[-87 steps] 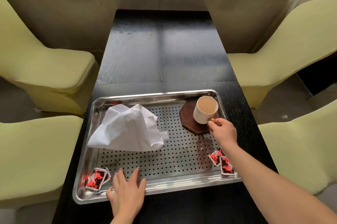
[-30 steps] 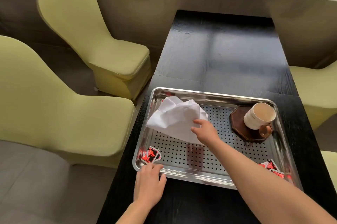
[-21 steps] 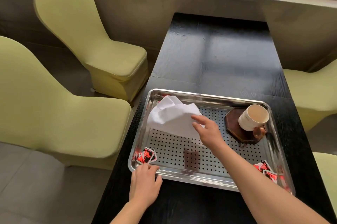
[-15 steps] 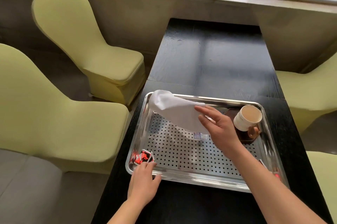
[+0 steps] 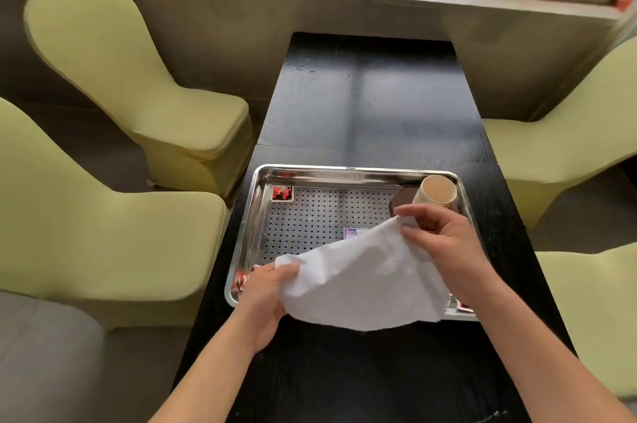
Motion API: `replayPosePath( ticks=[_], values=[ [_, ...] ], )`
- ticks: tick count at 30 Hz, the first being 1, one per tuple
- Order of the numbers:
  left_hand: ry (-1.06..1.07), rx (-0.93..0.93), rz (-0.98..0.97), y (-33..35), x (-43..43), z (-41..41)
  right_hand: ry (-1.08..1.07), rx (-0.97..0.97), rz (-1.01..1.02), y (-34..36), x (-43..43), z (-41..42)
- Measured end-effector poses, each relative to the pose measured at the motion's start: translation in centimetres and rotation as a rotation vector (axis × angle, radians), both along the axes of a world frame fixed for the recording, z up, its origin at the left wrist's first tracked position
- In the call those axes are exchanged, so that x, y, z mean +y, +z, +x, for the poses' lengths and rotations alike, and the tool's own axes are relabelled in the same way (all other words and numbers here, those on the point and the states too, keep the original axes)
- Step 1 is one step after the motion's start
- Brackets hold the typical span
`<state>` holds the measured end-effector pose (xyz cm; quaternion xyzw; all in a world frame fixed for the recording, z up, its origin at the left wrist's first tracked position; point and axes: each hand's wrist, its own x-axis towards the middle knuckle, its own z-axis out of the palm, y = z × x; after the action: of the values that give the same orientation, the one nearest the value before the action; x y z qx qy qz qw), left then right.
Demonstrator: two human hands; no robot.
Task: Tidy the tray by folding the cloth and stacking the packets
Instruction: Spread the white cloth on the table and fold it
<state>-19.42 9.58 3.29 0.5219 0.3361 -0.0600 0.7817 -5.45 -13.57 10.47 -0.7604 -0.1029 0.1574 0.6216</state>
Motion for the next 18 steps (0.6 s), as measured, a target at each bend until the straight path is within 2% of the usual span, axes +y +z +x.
replayPosePath(
  ticks=[3,5,7,10,12,15,18],
  values=[
    [0.042,-0.155,-0.176,1.7,-0.5,-3.0,-0.035,-0.012,-0.036,0.0,-2.5,-2.0],
    [0.071,-0.185,-0.271,1.5,-0.9,-5.2,-0.042,0.013,-0.070,-0.8,-4.1,-4.0],
    [0.081,-0.066,-0.295,-0.3,-2.1,-7.1,-0.073,0.089,-0.194,-3.2,-5.4,-6.5],
    [0.019,0.193,-0.207,-4.4,-4.3,-9.8,-0.110,0.339,-0.492,-8.5,-6.3,-10.9],
    [-0.037,0.254,-0.135,-6.3,-5.4,-11.7,-0.088,0.448,-0.631,-11.4,-6.4,-13.8],
    [-0.068,0.357,-0.174,-8.0,-6.9,-12.5,-0.096,0.429,-0.642,-13.1,-6.0,-17.7],
    [0.042,0.382,-0.291,-6.9,-8.7,-10.9,-0.118,0.318,-0.547,-13.1,-5.5,-20.7]
  ],
)
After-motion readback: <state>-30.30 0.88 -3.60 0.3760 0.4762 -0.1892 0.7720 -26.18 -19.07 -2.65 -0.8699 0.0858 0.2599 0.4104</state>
